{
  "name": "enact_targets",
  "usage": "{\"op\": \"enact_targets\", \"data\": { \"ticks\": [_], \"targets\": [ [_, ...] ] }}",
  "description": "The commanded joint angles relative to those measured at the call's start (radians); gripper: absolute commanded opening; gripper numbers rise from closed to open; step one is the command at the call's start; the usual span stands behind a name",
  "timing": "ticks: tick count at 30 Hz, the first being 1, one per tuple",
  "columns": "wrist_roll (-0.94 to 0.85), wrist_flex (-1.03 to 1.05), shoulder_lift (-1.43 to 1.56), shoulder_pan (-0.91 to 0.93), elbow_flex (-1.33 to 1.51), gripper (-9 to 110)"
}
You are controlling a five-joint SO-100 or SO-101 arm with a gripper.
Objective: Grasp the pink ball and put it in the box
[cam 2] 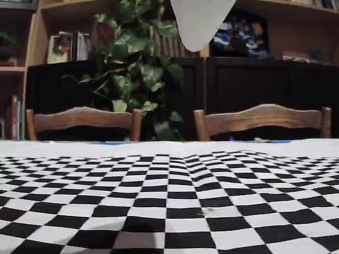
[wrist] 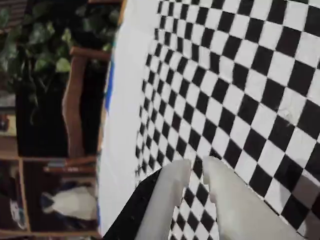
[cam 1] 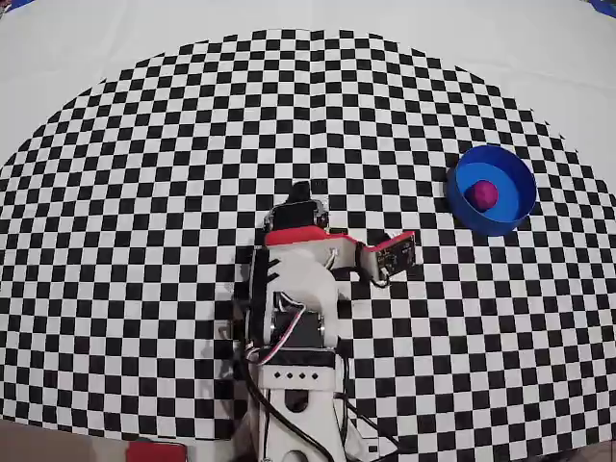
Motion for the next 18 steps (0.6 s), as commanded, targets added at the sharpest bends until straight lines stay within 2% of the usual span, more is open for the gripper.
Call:
{"op": "enact_targets", "data": {
  "ticks": [1,18],
  "targets": [
    [0.003,0.077,0.034,-0.029,0.005,0],
    [0.06,0.318,0.104,-0.044,0.008,0]
  ]
}}
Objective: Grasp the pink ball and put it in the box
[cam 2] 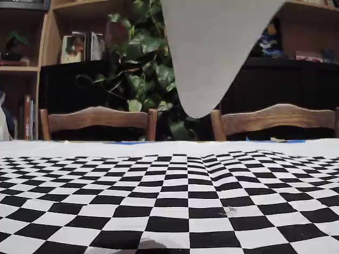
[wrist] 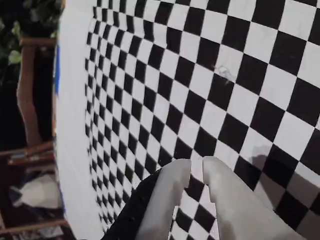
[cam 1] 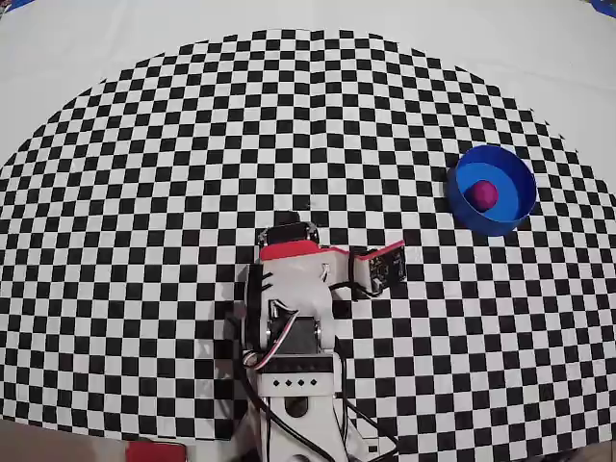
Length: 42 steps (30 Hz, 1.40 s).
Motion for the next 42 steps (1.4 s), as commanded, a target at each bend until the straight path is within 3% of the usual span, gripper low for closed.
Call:
{"op": "enact_targets", "data": {
  "ticks": [1,42],
  "targets": [
    [0.018,0.034,0.017,-0.002,0.008,0],
    [0.035,0.074,0.017,-0.005,0.008,0]
  ]
}}
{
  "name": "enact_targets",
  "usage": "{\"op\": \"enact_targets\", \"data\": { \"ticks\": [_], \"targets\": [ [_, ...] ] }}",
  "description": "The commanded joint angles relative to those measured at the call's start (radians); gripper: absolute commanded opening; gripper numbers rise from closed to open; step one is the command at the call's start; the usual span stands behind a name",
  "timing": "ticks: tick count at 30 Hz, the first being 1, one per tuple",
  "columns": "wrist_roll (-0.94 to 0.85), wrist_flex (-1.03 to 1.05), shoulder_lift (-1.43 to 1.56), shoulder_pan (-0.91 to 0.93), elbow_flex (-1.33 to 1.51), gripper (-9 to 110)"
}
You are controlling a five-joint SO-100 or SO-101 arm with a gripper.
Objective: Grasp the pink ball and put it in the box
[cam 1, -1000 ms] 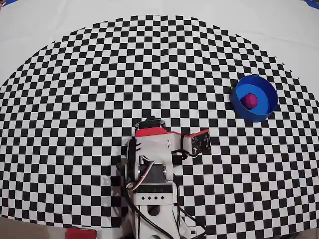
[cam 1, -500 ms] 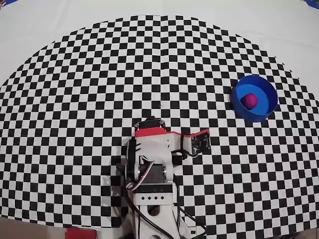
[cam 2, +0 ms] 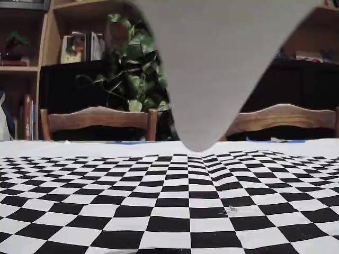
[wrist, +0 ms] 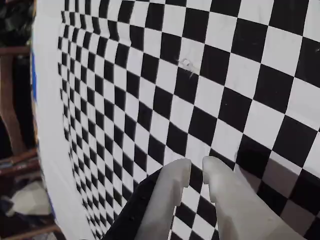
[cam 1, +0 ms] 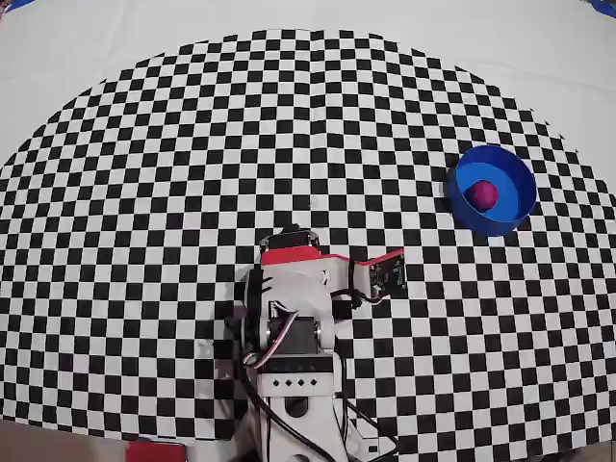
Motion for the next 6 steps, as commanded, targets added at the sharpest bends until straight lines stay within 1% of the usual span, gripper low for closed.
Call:
{"op": "enact_targets", "data": {
  "ticks": [1,6],
  "targets": [
    [-0.003,0.003,0.017,-0.002,0.008,0],
    [-0.003,0.003,0.017,-0.002,0.008,0]
  ]
}}
